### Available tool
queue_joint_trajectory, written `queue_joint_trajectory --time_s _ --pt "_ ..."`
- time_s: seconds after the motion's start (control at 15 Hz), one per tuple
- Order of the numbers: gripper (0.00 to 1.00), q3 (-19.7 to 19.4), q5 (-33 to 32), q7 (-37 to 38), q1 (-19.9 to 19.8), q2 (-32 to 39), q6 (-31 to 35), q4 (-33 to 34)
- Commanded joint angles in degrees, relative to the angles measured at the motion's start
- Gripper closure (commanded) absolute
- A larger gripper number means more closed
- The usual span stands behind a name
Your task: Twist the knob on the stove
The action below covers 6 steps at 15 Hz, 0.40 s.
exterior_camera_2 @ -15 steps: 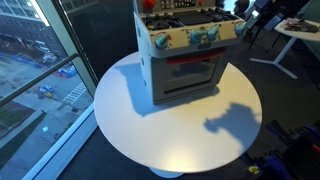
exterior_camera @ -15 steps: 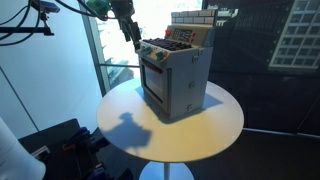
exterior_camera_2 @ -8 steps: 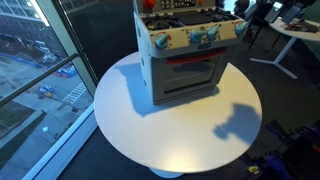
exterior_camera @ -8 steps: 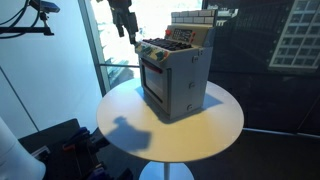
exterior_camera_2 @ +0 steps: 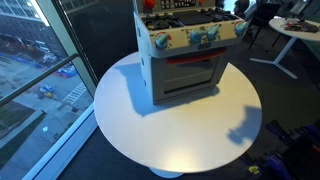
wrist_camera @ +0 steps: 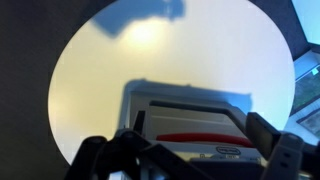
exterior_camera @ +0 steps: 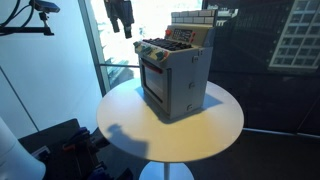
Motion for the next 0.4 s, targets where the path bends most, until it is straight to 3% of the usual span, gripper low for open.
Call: queue_joint_trajectory --time_s 0.0,0.07,0.33 --pt "0.00 -0.23 -1.94 -1.33 -1.03 -0.97 -4.54 2.02" --pt "0.00 0.18 -0.65 -0.26 -0.70 -0.55 -2.08 0.56" --pt "0.00 0.21 -0.74 -0.26 -0.72 -0.53 -2.27 0.37"
